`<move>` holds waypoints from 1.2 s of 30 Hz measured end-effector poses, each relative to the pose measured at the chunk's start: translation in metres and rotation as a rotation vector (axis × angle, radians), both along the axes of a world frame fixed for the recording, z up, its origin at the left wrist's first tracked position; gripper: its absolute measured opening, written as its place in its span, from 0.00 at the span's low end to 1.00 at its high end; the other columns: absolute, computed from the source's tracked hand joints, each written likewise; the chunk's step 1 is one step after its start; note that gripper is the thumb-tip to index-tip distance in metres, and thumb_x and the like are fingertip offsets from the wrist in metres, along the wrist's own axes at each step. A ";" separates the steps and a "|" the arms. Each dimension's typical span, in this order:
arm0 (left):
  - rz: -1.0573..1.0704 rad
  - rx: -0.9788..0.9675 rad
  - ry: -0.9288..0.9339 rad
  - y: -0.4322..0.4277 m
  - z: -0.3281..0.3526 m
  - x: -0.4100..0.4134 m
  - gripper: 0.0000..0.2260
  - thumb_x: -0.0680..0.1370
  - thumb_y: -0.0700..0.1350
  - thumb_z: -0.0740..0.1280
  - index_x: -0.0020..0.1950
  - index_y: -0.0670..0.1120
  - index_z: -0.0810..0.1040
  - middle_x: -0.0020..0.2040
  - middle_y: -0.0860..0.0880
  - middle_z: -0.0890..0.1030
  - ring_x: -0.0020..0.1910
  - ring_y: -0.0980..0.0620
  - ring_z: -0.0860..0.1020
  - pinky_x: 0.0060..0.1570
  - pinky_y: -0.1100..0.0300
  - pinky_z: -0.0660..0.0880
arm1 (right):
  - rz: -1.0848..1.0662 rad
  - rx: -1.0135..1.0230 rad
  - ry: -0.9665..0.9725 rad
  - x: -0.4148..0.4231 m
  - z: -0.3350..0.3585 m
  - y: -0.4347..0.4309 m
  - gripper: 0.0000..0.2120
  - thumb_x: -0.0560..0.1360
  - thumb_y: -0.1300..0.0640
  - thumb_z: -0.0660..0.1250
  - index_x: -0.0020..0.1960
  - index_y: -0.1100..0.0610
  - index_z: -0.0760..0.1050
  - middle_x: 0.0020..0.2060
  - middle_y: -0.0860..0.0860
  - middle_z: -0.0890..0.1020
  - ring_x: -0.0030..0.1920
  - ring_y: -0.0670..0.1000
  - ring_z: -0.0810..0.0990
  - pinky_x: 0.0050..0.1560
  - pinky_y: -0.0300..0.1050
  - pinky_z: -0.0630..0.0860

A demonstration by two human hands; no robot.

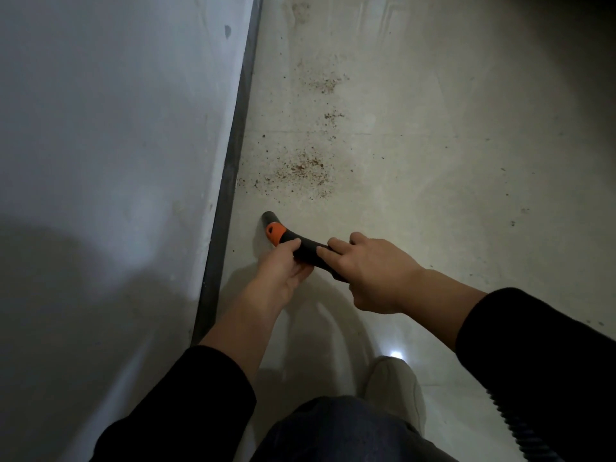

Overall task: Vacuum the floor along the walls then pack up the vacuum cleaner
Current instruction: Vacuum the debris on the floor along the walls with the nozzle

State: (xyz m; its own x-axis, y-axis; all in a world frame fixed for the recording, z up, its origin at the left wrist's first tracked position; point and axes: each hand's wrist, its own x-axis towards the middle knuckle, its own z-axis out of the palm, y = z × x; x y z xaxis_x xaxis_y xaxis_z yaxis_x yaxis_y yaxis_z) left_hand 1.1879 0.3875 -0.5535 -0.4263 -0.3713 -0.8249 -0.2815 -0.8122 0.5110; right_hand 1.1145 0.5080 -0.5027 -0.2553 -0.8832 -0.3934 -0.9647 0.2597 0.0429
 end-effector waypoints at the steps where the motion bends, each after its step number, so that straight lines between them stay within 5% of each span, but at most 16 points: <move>1: 0.009 0.006 0.006 0.001 0.001 0.005 0.18 0.82 0.39 0.61 0.71 0.35 0.67 0.61 0.37 0.78 0.60 0.43 0.78 0.50 0.55 0.76 | 0.013 0.000 -0.008 0.001 0.001 0.000 0.33 0.74 0.60 0.63 0.76 0.56 0.56 0.59 0.52 0.71 0.44 0.52 0.64 0.38 0.46 0.65; 8: 0.111 0.049 0.036 0.012 0.001 0.043 0.16 0.83 0.39 0.59 0.69 0.36 0.69 0.59 0.37 0.78 0.55 0.44 0.78 0.54 0.55 0.74 | 0.145 0.028 -0.060 0.016 0.005 0.000 0.31 0.74 0.59 0.64 0.75 0.53 0.59 0.58 0.50 0.72 0.48 0.54 0.70 0.38 0.47 0.69; 16: 0.195 0.038 0.017 0.010 -0.006 0.060 0.17 0.82 0.40 0.61 0.70 0.37 0.69 0.56 0.38 0.79 0.47 0.47 0.80 0.40 0.57 0.76 | 0.215 0.040 -0.043 0.028 0.007 -0.007 0.33 0.74 0.59 0.63 0.77 0.54 0.56 0.61 0.50 0.72 0.51 0.54 0.71 0.40 0.47 0.71; 27: 0.087 -0.028 0.002 0.002 -0.008 0.004 0.18 0.81 0.40 0.63 0.69 0.36 0.70 0.59 0.37 0.79 0.50 0.44 0.80 0.38 0.58 0.77 | 0.030 0.056 0.007 0.004 0.008 -0.006 0.28 0.74 0.58 0.64 0.72 0.55 0.62 0.56 0.52 0.72 0.43 0.53 0.65 0.38 0.47 0.64; 36: -0.023 -0.066 0.010 -0.003 -0.009 -0.025 0.17 0.81 0.40 0.63 0.69 0.35 0.69 0.59 0.37 0.77 0.53 0.44 0.78 0.48 0.56 0.76 | -0.042 0.004 -0.016 -0.016 0.012 -0.006 0.18 0.76 0.58 0.61 0.66 0.54 0.67 0.51 0.52 0.75 0.43 0.53 0.67 0.38 0.46 0.62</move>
